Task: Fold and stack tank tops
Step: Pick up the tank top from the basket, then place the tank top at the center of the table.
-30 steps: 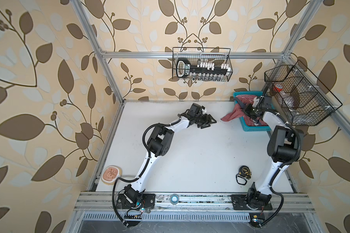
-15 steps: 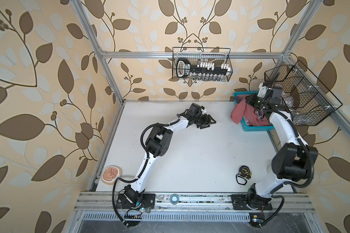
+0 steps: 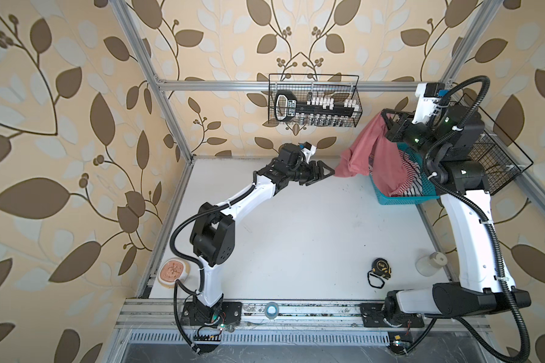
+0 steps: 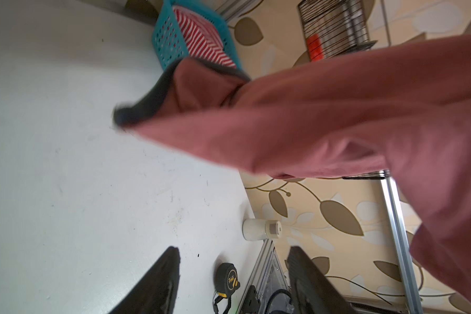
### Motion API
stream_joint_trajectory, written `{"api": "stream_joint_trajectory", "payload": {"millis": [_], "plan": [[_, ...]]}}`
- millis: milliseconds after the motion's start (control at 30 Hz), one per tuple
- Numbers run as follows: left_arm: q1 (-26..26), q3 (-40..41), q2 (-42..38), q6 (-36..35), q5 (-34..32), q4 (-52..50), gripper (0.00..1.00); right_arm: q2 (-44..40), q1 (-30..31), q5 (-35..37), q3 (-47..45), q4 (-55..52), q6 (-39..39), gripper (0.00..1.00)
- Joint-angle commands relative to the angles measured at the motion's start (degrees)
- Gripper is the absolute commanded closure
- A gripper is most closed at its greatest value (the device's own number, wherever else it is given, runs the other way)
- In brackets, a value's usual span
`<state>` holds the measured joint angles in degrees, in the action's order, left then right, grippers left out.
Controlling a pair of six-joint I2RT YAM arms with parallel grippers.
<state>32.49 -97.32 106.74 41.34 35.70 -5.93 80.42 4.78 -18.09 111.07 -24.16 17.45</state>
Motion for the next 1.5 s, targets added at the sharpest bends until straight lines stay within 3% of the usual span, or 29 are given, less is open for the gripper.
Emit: {"api": "stream_joint_trajectory", "payload": {"millis": [0, 133, 300, 533, 867, 967, 1067, 1167, 1233, 1367, 1467], "plan": [[-1.94, 1.74, -7.87, -6.00, -6.69, -6.98, 0.34, 1.95, 4.24, -3.06, 7.77, -1.41, -2.58, 1.00], [-4.75, 4.70, -16.33, -10.30, -17.43, -15.71, 0.32, 5.40, 9.19, -2.95, 11.25, -4.91, -3.57, 1.00], [-8.17, 11.00, -26.71, -12.79, -25.11, -18.45, 0.30, 5.08, 15.05, -1.61, -1.28, 0.25, -2.62, 1.00], [-8.85, 12.20, -30.70, -15.21, -27.52, -25.22, 0.30, 7.66, 22.07, -0.09, -19.20, 6.21, 2.10, 1.00], [-8.85, 15.46, -32.84, -18.25, -29.87, -35.10, 0.37, 18.22, 35.79, -2.91, -33.61, 3.18, 6.21, 1.00], [-8.85, 17.20, -33.82, -18.44, -31.23, -37.21, 0.38, 20.45, 38.69, -5.26, -34.51, 2.71, 5.98, 0.82], [-8.84, 19.06, -34.79, -18.49, -32.45, -39.07, 0.40, 20.25, 38.08, -6.79, -35.80, 3.42, 6.35, 0.67], [-8.78, 20.89, -35.52, -18.22, -32.62, -40.44, 0.45, 16.56, 33.85, -9.53, -38.48, 6.35, 8.30, 0.58], [-8.76, 22.41, -35.72, -17.81, -31.74, -40.66, 0.50, 13.26, 30.63, -9.45, -39.61, 7.44, 8.61, 0.46], [-8.35, 26.19, -34.19, -16.70, -27.92, -39.48, 0.58, 9.67, 24.28, -8.12, -41.64, 7.03, 7.35, 0.42], [-7.25, 27.20, -31.25, -16.38, -25.68, -39.41, 0.59, 12.14, 19.66, -8.81, -40.20, 7.29, 6.83, 0.43]]}}
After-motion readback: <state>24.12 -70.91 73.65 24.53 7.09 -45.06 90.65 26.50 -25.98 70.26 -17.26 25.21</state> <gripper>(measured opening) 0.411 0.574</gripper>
